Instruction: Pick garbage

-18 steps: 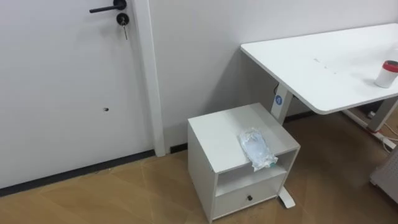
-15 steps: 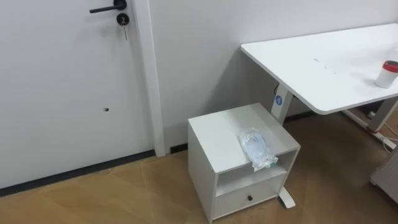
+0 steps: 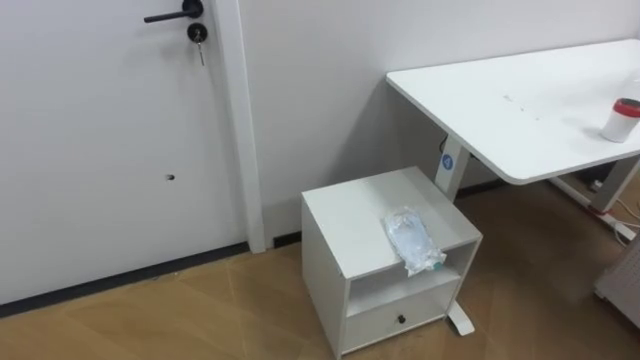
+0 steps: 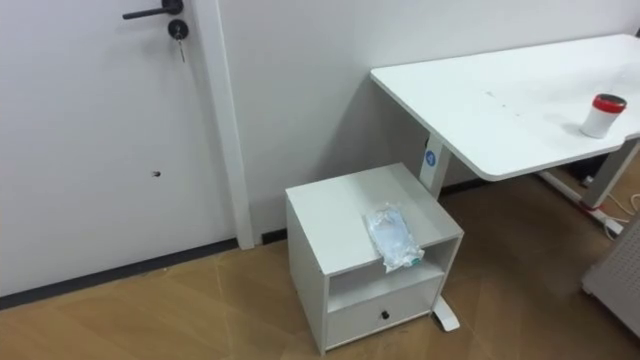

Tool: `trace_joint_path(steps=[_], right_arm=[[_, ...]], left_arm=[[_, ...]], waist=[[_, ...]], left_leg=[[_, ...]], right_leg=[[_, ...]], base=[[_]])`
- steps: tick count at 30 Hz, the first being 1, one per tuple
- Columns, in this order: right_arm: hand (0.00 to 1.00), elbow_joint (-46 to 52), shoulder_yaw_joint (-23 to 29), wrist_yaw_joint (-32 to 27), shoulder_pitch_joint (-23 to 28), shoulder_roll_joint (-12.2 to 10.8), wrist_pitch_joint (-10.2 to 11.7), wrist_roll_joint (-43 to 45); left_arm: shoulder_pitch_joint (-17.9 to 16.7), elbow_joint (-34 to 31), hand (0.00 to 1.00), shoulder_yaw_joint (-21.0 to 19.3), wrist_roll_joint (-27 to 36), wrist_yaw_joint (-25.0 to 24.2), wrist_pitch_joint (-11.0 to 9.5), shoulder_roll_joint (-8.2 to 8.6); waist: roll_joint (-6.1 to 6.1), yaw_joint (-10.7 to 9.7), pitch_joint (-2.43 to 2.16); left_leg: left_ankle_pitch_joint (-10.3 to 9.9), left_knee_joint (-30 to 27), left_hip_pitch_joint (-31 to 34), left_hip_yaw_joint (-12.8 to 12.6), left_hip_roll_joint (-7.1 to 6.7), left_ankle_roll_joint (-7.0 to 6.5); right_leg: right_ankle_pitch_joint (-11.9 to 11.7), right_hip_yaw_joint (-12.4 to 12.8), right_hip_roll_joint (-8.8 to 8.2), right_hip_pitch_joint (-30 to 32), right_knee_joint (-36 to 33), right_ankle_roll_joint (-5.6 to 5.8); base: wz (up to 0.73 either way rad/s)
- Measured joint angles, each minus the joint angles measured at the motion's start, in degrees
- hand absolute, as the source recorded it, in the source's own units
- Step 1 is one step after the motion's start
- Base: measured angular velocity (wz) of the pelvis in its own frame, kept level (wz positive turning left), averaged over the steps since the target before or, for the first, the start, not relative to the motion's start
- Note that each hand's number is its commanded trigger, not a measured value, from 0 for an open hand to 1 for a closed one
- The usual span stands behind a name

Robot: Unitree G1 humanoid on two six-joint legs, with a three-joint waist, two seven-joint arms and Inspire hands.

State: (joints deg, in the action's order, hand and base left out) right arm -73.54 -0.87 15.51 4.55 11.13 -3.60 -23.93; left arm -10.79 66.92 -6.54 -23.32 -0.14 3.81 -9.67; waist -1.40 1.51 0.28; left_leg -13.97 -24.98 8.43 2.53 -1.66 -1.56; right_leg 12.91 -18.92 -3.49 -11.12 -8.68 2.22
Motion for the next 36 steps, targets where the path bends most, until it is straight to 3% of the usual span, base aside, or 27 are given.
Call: trace_joint_path(steps=[14,16,17,20,22,23,24,26,27,28,29,30,31,32,33,35,36], right_arm=[[1.0,0.2,0.1,-0.4,0.3,0.0,0.0,-0.1],[1.0,0.2,0.8,-0.4,0.2,0.0,0.0,0.0],[1.0,0.1,1.0,-0.4,0.3,-0.1,0.0,0.0],[1.0,0.0,2.3,-0.4,0.7,-0.1,0.0,0.7],[1.0,-0.1,2.4,-0.5,0.9,0.0,0.4,0.6],[1.0,-0.1,2.4,-0.5,1.0,0.0,0.4,0.5],[1.0,-0.1,2.3,-0.5,1.1,0.1,0.5,0.0],[1.0,-0.3,2.6,-0.5,1.1,0.1,0.6,-0.4],[1.0,-0.2,2.7,-0.7,1.0,0.0,0.7,-0.7],[1.0,0.0,2.7,-0.9,1.4,0.1,0.8,-0.8],[1.0,-0.1,2.8,-1.5,1.7,0.3,0.8,-0.9],[1.0,-0.2,2.8,-1.9,1.9,0.5,0.6,-0.9],[1.0,-0.1,2.7,-2.3,2.1,0.5,0.4,-0.6],[1.0,0.0,2.6,-2.3,2.0,0.6,0.5,-0.4],[1.0,0.3,2.7,-2.4,1.8,0.3,0.6,-0.3],[1.0,0.6,2.7,-2.4,1.4,0.2,1.0,0.1],[1.0,0.6,2.2,-2.5,0.9,0.0,1.3,1.0]], left_arm=[[0.3,0.0,0.0,1.0,0.1,-0.1,0.9,0.0],[0.9,0.0,0.0,0.6,-0.4,-0.1,0.9,0.0],[1.0,0.1,0.0,0.4,-0.8,-0.1,0.9,-0.04],[1.2,0.1,0.0,-0.1,-2.1,-0.5,1.2,-0.11],[1.2,0.2,0.0,0.0,-2.1,-0.6,1.3,-0.1],[1.2,0.3,0.0,0.0,-2.1,-0.6,1.4,-0.09],[1.1,0.5,0.0,0.0,-2.1,-0.6,1.9,-0.1],[0.9,0.7,0.0,0.0,-2.4,-0.6,2.4,-0.15],[0.4,0.7,0.0,0.0,-2.3,-0.6,2.5,-0.19],[0.5,0.6,0.0,0.1,-2.2,-0.6,2.5,-0.14],[0.2,0.5,0.0,0.1,-2.2,-0.7,2.2,0.04],[-0.4,0.6,0.0,0.2,-2.2,-0.7,2.1,0.04],[-1.6,0.6,0.0,-0.2,-2.2,-0.6,2.2,-0.07],[-2.1,0.6,0.0,-0.2,-2.2,-0.6,2.2,-0.05],[-2.1,0.6,0.0,-0.2,-2.2,-0.5,2.2,-0.12],[-1.5,0.6,0.0,-0.3,-1.9,-0.5,1.6,-0.13],[-0.6,0.6,0.0,-0.2,-1.6,-0.5,0.9,-0.38]], waist=[[-0.15,-1.4,-0.05],[-0.48,-1.3,-0.16],[-0.38,-1.3,0.01],[-0.89,-1.3,0.15],[-1.18,-1.2,-0.07],[-0.65,-1.1,-0.39],[-1.28,-1.2,-0.1],[-1.2,-1.5,-0.1],[-1.34,-1.4,-0.03],[-1.57,-1.4,-0.13],[-1.7,-1.4,-0.1],[-1.74,-0.5,-0.18],[-2.01,0.8,-0.36],[-2.06,1.1,-0.4],[-2.4,0.7,-0.95],[-3.01,0.4,-0.66],[-3.27,0.2,-0.04]], left_leg=[[0.0,-0.6,0.0,1.1,0.3,0.38],[-0.6,-1.8,0.3,1.0,1.02,0.95],[-0.8,-2.2,0.3,0.9,1.23,1.1],[-2.3,-5.3,0.8,0.8,2.54,2.05],[-2.6,-6.0,1.2,0.6,3.25,2.66],[-2.6,-6.1,1.2,0.4,3.48,2.8],[-2.5,-6.6,1.3,-0.4,3.93,3.03],[-1.8,-10.1,3.6,-2.4,4.48,2.94],[-1.1,-14.3,6.4,-4.2,4.52,1.82],[-1.2,-14.0,7.5,-4.4,3.59,1.6],[-0.8,-9.1,9.6,-4.8,1.27,1.52],[2.8,-3.0,11.2,-5.4,-0.23,1.11],[7.2,0.4,11.3,-5.7,-1.18,0.46],[8.9,1.0,11.2,-5.9,-1.35,-0.08],[9.4,1.1,10.8,-7.2,-1.8,-1.5],[8.3,-0.2,10.8,-8.1,-2.12,-2.53],[7.4,-3.0,11.1,-8.2,-1.78,-3.05]], right_leg=[[0.2,0.1,0.5,0.4,-0.2,-0.11],[0.7,0.3,1.21,0.5,-0.7,-0.73],[1.2,0.5,1.35,0.5,-1.2,-0.83],[4.2,2.2,2.15,1.4,-4.7,-1.86],[6.0,2.9,1.93,3.0,-7.6,-2.65],[6.2,3.0,2.04,3.2,-7.9,-2.87],[6.7,3.2,2.1,3.5,-8.5,-3.17],[7.3,3.9,2.36,3.8,-9.1,-3.83],[7.7,6.5,2.71,3.1,-9.1,-4.66],[8.2,7.9,2.72,2.9,-9.1,-5.08],[9.1,9.8,2.53,3.3,-9.2,-5.69],[9.8,11.6,2.35,3.4,-9.2,-5.62],[10.0,13.2,1.48,3.1,-9.1,-4.72],[10.2,13.4,1.1,3.0,-9.0,-4.53],[10.7,14.1,0.33,3.1,-8.7,-3.92],[9.8,14.1,-0.18,2.7,-7.2,-2.54],[8.9,14.4,-0.56,1.5,-5.9,-2.1]], base=[[0.01],[-0.06],[-0.05],[-0.05],[-0.07],[-0.12],[-0.05],[0.15],[0.27],[0.31],[0.16],[-0.19],[-0.46],[-0.5],[-0.27],[-0.25],[-0.44]])
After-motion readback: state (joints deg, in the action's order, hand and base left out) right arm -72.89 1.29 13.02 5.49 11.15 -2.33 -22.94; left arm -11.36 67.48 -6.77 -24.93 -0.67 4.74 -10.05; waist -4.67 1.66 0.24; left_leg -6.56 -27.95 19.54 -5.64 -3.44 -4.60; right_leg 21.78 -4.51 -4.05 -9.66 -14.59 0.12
